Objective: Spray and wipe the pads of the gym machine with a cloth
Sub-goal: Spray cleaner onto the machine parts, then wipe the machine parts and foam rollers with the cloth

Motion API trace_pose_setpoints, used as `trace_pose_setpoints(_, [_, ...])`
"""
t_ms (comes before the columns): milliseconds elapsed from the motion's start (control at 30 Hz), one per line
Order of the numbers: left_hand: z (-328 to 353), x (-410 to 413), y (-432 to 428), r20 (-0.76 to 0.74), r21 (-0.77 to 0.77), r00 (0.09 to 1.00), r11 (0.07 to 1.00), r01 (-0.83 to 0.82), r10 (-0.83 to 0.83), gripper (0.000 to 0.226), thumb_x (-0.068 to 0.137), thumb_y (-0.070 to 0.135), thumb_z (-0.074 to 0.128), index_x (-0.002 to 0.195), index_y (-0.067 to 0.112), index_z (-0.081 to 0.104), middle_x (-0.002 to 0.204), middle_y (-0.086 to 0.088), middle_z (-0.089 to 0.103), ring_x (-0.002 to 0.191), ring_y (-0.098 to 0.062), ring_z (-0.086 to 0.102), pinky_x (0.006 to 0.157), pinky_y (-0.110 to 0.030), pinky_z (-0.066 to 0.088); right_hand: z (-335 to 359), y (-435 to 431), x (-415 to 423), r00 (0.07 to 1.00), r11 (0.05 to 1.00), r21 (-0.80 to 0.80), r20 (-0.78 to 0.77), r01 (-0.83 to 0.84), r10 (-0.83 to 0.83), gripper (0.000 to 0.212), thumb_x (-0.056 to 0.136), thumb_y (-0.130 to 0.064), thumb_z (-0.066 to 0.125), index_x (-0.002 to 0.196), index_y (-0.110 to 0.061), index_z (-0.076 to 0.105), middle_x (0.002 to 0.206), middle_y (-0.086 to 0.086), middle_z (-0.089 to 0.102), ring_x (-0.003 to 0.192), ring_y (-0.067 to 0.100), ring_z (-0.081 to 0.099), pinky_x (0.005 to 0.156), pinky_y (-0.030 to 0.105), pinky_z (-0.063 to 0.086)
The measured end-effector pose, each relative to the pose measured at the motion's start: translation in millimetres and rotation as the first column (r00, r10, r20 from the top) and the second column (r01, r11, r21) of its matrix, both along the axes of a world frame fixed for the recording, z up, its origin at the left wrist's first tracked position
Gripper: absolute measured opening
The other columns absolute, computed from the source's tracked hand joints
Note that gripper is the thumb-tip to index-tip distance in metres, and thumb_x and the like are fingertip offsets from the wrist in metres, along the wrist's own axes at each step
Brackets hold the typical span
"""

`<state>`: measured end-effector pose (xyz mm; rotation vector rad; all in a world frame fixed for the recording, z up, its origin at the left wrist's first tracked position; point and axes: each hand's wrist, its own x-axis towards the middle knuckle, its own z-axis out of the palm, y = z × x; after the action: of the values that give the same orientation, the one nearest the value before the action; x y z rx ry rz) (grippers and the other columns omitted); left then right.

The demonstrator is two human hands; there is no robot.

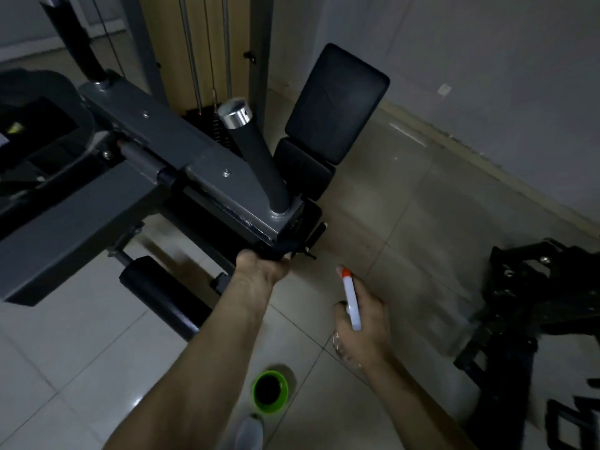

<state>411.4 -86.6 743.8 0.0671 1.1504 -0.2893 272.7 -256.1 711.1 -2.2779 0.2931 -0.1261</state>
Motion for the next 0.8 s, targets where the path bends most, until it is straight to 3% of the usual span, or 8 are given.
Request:
trace_pose_setpoints(33, [8.1, 4.5, 10.8, -0.001, 0.035, 0.997, 0.996, 0.079, -0.079, 0.05, 0.107, 0.023, 0.036, 0.156, 0.011, 0.032, 0.145, -0.019, 0.052, 0.121, -0.044, 0.06, 0.105, -0.056, 0.048, 0.7, 4.1, 0.9, 1.0, 1.0, 0.024, -0.003, -0.008, 0.008, 0.062, 0.084, -0.028, 0.05, 0.146, -0.027, 0.055, 0.076, -0.017, 0.059, 0.06, 0.004, 0.055, 0.062, 0.037, 0.058])
trace_pose_setpoints(100, [27.2, 10.7, 30.2, 0.016, 0.089, 0.967, 0.964, 0.252, -0.254, 0.045, 0.107, 0.023, 0.034, 0.139, -0.001, 0.055, 0.134, -0.02, 0.063, 0.123, -0.042, 0.06, 0.113, -0.055, 0.041, 8.0, 17.4, 4.2, 1.0, 0.997, 0.068, 0.005, -0.029, 0.029, 0.063, 0.084, -0.027, 0.05, 0.147, -0.027, 0.054, 0.067, -0.015, 0.055, 0.054, 0.008, 0.054, 0.056, 0.039, 0.057])
trace_pose_setpoints(267, [53.0, 7.4, 50.2, 0.154, 0.286, 0.919, 0.907, 0.31, -0.363, 0.031, 0.106, 0.009, 0.035, 0.112, 0.003, 0.065, 0.106, -0.012, 0.07, 0.103, -0.028, 0.067, 0.093, -0.045, 0.052, 35.9, 54.4, 15.0, 0.995, 0.99, 0.125, 0.09, -0.064, 0.052, 0.059, 0.089, -0.005, 0.06, 0.144, -0.024, 0.058, 0.064, -0.016, 0.056, 0.056, 0.009, 0.056, 0.055, 0.02, 0.049])
trace_pose_setpoints(333, [61.9, -4.7, 59.8, 0.263, 0.371, 0.872, 0.878, 0.303, -0.412, 0.028, 0.105, 0.009, 0.036, 0.106, 0.006, 0.063, 0.1, -0.011, 0.067, 0.09, -0.026, 0.065, 0.086, -0.04, 0.054, 50.8, 71.8, 18.0, 0.993, 0.979, 0.193, 0.103, -0.072, 0.052, 0.059, 0.09, 0.002, 0.062, 0.142, -0.024, 0.06, 0.075, -0.021, 0.061, 0.069, 0.001, 0.062, 0.063, 0.011, 0.048])
trace_pose_setpoints(433, [74.7, -21.7, 90.7, 0.288, 0.524, 0.768, 0.765, 0.373, -0.572, 0.028, 0.106, 0.01, 0.038, 0.089, 0.01, 0.061, 0.079, -0.01, 0.064, 0.066, -0.023, 0.063, 0.06, -0.033, 0.055, 78.0, 104.6, 29.1, 0.992, 0.932, 0.35, 0.108, -0.096, 0.061, 0.053, 0.092, 0.002, 0.062, 0.13, -0.034, 0.066, 0.108, -0.015, 0.073, 0.103, -0.005, 0.067, 0.092, 0.022, 0.057])
trace_pose_setpoints(567, [105.1, -36.2, 158.8, 0.371, 0.559, 0.695, 0.746, 0.362, -0.616, 0.021, 0.103, 0.025, 0.056, 0.107, 0.01, 0.07, 0.091, -0.009, 0.076, 0.066, -0.02, 0.073, 0.05, -0.026, 0.056, 121.5, 168.3, 46.5, 0.982, 0.871, 0.46, 0.151, -0.171, 0.112, 0.05, 0.095, -0.003, 0.059, 0.115, -0.049, 0.063, 0.117, -0.018, 0.073, 0.112, -0.004, 0.066, 0.097, 0.021, 0.052])
trace_pose_setpoints(700, [141.2, -39.8, 231.2, 0.514, 0.506, 0.683, 0.826, 0.249, -0.52, 0.031, 0.102, 0.035, 0.057, 0.122, 0.014, 0.067, 0.097, -0.003, 0.073, 0.076, -0.016, 0.07, 0.073, -0.032, 0.058, 146.2, 236.4, 62.3, 0.977, 0.869, 0.455, 0.169, -0.197, 0.134, 0.034, 0.094, -0.014, 0.063, 0.117, -0.039, 0.063, 0.116, -0.021, 0.071, 0.11, 0.001, 0.067, 0.095, 0.029, 0.052])
trace_pose_setpoints(800, [162.6, -41.5, 300.8, 0.521, 0.498, 0.727, 0.851, 0.166, -0.447, 0.028, 0.102, 0.032, 0.054, 0.122, 0.016, 0.065, 0.084, -0.002, 0.07, 0.06, -0.015, 0.068, 0.057, -0.027, 0.057, 158.2, 302.4, 70.8, 0.982, 0.858, 0.486, 0.163, -0.168, 0.1, 0.02, 0.094, -0.014, 0.062, 0.108, -0.027, 0.066, 0.107, -0.009, 0.073, 0.095, 0.013, 0.074, 0.081, 0.03, 0.057])
